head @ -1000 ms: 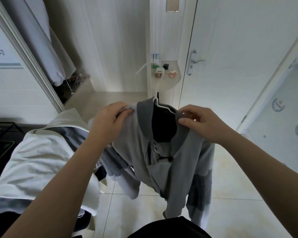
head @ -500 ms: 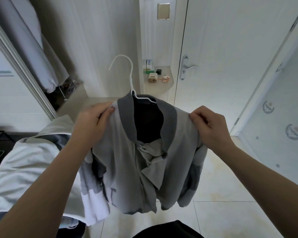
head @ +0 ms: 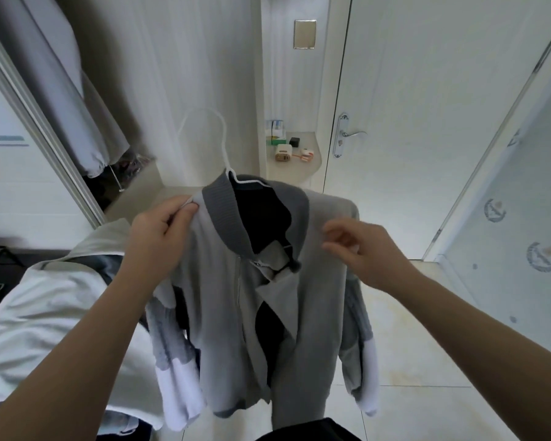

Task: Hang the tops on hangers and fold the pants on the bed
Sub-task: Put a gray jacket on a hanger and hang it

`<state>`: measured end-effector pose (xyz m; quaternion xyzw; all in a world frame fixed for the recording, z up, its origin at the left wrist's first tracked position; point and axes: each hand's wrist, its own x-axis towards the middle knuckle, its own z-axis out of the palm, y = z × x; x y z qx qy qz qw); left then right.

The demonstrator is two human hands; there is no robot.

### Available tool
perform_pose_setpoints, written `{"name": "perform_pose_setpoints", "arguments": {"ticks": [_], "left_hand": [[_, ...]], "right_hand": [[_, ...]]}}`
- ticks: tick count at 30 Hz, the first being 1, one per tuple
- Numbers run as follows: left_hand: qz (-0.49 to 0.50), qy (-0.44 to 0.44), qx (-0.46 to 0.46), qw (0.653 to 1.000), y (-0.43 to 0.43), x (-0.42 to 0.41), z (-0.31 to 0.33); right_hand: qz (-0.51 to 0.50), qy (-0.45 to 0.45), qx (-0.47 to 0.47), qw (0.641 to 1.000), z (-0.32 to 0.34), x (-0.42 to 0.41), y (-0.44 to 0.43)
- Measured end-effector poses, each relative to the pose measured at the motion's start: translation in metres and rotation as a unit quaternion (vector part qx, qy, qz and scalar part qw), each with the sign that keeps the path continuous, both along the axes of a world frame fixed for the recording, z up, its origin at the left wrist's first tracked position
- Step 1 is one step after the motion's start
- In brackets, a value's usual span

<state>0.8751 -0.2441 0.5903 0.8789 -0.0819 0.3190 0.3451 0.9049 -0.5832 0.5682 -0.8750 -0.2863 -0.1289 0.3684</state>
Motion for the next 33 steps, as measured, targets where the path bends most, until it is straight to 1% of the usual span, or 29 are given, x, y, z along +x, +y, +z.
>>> {"name": "perform_pose_setpoints", "arguments": {"ticks": [2,5,7,10,12,17,24,28,31,33], "left_hand": [[-0.011,0.005,-0.027,1.0,0.004,0.003,-0.001],[-0.034,0.013,-0.033,0.999,0.005,0.006,0.002],[-0.042,0.015,-0.019,0.999,0.005,0.006,0.003],[-0.042,0.01,-0.031,0.999,0.005,0.007,0.003],[-0.051,0.014,-0.031,0.998,0.004,0.006,0.004],[-0.063,0.039,-0.023,0.997,0.004,0.011,0.004],[-0.034,0.034,0.012,0.999,0.007,0.017,0.006],[-0.022,0.008,0.017,1.0,0.002,0.017,0.015],[-0.024,0.006,0.007,1.0,0.0,0.016,0.017],[-0.027,0.01,-0.001,1.0,-0.001,0.015,0.014]], "right_hand": [[-0.062,-0.048,-0.009,0.997,-0.015,0.001,0.004],[-0.146,-0.173,-0.007,0.974,-0.018,0.012,0.009],[-0.165,-0.202,-0.012,0.965,-0.012,0.02,0.012],[-0.17,-0.214,-0.023,0.962,-0.008,0.029,0.014],[-0.164,-0.214,-0.012,0.963,-0.003,0.035,0.012],[-0.077,-0.207,0.033,0.975,0.007,0.038,0.006],[-0.059,-0.151,0.034,0.986,0.016,0.022,0.008],[-0.039,-0.134,0.047,0.989,0.023,0.016,0.007],[-0.027,-0.132,0.034,0.99,0.028,0.017,0.008],[-0.029,-0.159,0.01,0.987,0.027,0.017,0.01]]}}
